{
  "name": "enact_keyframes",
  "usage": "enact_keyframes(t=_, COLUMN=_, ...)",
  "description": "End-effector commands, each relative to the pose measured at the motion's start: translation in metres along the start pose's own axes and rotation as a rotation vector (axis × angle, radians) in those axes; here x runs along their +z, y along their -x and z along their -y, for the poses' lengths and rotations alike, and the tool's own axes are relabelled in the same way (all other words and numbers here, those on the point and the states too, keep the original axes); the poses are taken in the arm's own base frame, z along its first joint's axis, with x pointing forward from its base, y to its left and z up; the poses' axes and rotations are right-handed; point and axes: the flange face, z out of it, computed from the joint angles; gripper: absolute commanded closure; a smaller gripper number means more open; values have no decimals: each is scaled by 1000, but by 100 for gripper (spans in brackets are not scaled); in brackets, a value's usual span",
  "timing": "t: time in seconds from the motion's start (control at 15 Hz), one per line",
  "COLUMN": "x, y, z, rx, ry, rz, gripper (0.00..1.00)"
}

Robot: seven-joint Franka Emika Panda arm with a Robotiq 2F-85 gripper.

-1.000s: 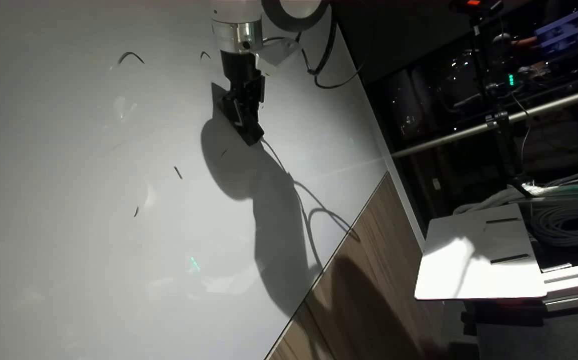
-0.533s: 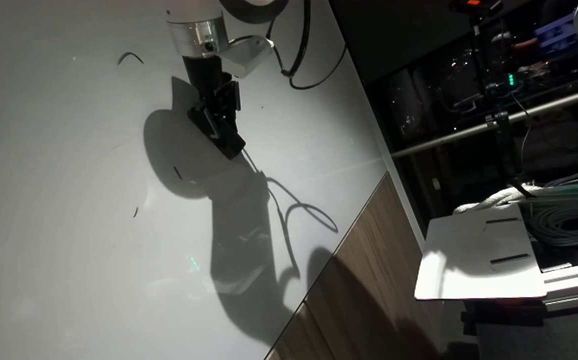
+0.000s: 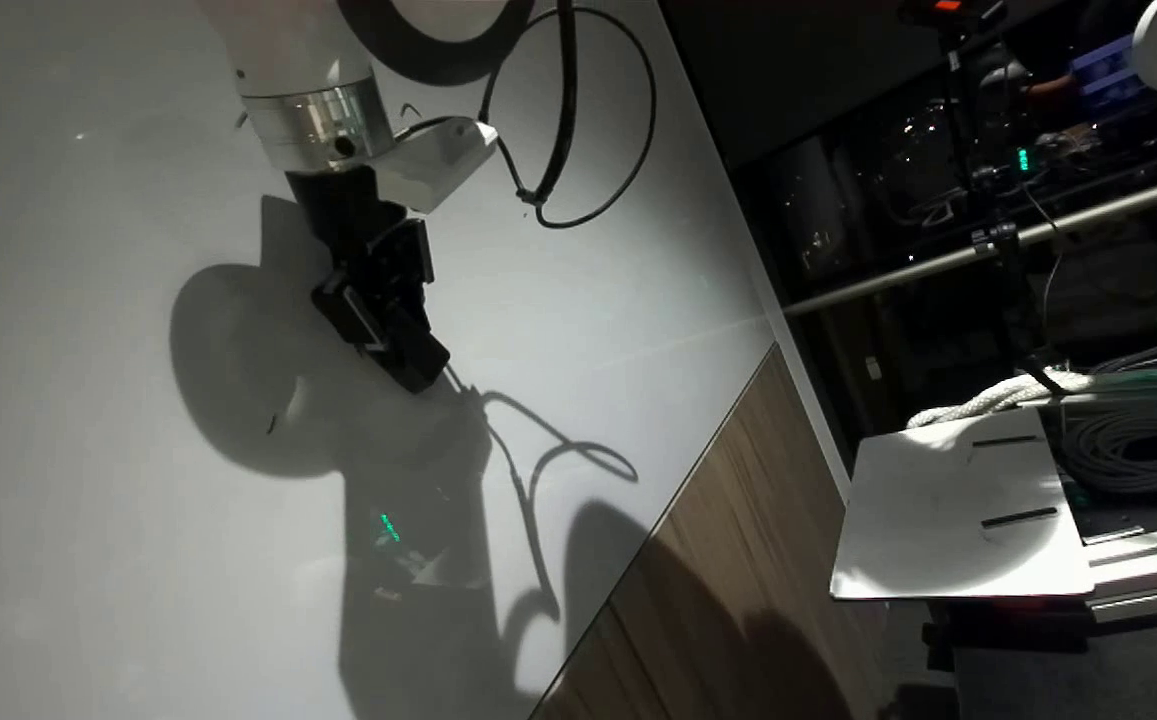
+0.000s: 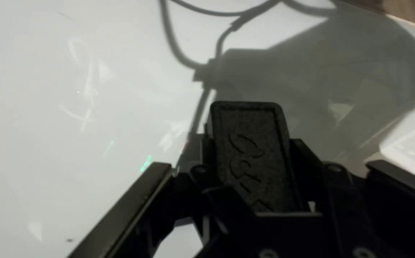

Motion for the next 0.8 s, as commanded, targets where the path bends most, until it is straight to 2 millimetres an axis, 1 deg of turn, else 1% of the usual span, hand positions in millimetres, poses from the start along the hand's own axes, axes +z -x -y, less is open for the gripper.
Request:
enact_keyframes(t=0.0, x=11, y=-44, z=43, rx=-47, ry=-74, rz=-85, gripper=71)
enact_keyframes(t=0.13, x=11, y=-48, z=62, rx=-65, ry=-94, rz=-86, gripper=71)
enact_keyframes(t=0.33, x=9, y=-55, z=85, rx=-86, ry=-118, rz=-82, gripper=71)
enact_keyframes(t=0.6, x=6, y=-62, z=105, rx=-100, ry=-148, rz=-68, gripper=71)
enact_keyframes(t=0.73, x=2, y=-60, z=110, rx=-125, ry=-140, rz=-55, gripper=71)
